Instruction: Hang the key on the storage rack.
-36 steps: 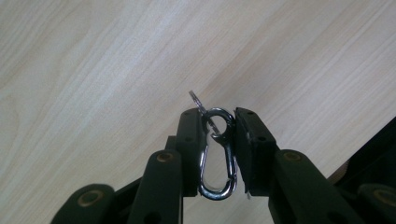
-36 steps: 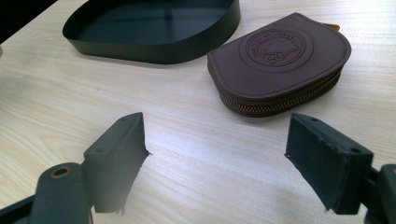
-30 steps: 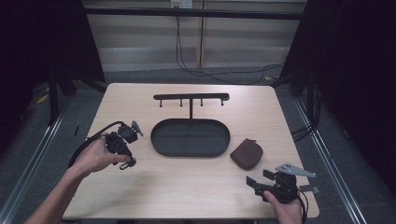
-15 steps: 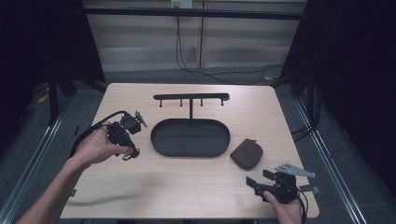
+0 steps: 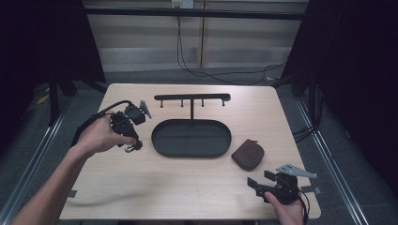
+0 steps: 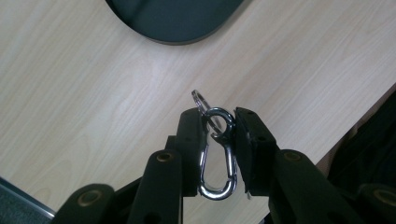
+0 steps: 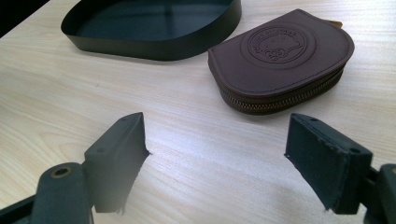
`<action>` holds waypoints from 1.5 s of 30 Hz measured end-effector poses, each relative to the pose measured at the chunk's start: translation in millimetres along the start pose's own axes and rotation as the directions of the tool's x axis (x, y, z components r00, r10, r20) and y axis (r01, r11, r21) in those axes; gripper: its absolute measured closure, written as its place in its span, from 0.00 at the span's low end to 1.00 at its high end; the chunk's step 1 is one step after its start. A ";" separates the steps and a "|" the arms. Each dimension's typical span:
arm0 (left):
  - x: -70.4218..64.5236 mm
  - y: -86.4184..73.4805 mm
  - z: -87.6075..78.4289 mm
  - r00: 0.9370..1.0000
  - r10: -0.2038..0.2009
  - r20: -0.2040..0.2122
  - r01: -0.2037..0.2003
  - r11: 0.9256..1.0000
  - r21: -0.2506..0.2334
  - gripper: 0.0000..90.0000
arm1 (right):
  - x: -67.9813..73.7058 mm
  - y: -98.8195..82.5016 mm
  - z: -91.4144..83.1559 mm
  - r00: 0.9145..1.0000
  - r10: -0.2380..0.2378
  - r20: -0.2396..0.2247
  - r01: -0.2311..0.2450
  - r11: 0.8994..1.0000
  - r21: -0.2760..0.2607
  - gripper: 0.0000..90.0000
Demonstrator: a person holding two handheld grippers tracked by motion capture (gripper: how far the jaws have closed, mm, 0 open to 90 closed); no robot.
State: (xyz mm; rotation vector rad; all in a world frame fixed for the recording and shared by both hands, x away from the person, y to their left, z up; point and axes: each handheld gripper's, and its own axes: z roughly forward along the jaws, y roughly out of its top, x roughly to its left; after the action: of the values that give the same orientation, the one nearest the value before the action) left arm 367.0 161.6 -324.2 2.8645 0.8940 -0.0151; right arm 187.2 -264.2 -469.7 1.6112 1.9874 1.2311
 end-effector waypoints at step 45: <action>17.9 88.0 -52.9 1.000 -0.022 -0.005 0.022 0.999 -0.033 0.80 | -0.3 -0.5 -1.1 1.000 0.004 -0.015 -0.004 1.000 -0.002 0.23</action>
State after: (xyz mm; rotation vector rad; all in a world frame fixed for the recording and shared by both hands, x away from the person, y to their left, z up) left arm 429.9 107.3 -261.3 2.8251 0.9180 0.0049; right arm 186.2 -265.0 -469.5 1.6108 1.9925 1.2499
